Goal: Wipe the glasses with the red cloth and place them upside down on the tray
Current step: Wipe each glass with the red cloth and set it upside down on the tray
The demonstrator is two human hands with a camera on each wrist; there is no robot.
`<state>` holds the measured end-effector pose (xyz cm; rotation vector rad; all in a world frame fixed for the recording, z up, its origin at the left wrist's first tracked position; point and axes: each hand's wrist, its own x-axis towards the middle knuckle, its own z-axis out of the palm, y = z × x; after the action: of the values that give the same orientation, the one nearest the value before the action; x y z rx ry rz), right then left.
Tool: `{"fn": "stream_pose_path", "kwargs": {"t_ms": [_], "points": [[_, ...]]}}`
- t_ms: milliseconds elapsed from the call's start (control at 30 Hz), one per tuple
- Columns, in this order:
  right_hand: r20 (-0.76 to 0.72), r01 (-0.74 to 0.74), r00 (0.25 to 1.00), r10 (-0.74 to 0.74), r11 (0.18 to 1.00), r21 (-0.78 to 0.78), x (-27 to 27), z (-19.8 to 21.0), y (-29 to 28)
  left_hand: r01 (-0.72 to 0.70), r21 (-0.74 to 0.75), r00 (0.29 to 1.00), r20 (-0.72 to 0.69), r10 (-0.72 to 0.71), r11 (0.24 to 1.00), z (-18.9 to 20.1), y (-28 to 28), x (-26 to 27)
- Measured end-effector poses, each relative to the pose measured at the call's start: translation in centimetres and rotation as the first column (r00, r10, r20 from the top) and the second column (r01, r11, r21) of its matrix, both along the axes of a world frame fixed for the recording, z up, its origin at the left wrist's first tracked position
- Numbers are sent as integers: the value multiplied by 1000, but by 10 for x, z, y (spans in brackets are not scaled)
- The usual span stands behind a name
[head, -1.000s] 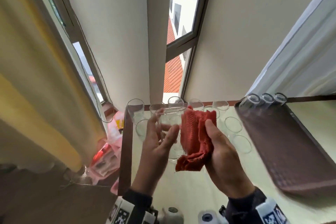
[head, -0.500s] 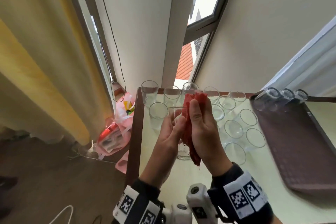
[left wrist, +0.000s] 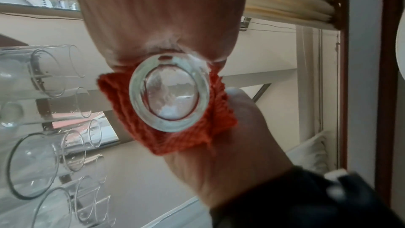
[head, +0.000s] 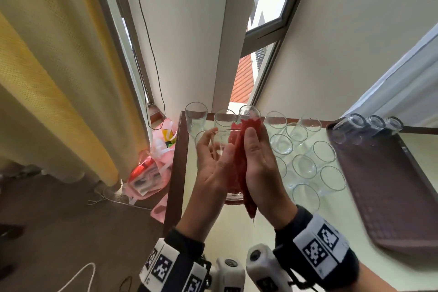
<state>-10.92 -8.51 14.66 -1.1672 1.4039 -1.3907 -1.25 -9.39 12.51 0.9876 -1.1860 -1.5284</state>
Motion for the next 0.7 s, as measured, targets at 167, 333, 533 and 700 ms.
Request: {"fn": "stream_pose_path", "kwargs": {"t_ms": [167,333,533,700], "points": [[-4,-7,1000,7,1000,-19,-1,-2,0,-21,-124,984,173,42,992,-9,-10,1],[-149,-32,989,22,997,-68,5,-15,10,-60,-108,985,155,77,992,-1,-13,9],[31,-38,999,38,999,4,3,8,-9,-23,-154,993,107,40,988,3,-5,4],[18,-24,1000,24,1000,-13,1,6,-6,-67,-159,965,240,104,985,2,-9,6]]}}
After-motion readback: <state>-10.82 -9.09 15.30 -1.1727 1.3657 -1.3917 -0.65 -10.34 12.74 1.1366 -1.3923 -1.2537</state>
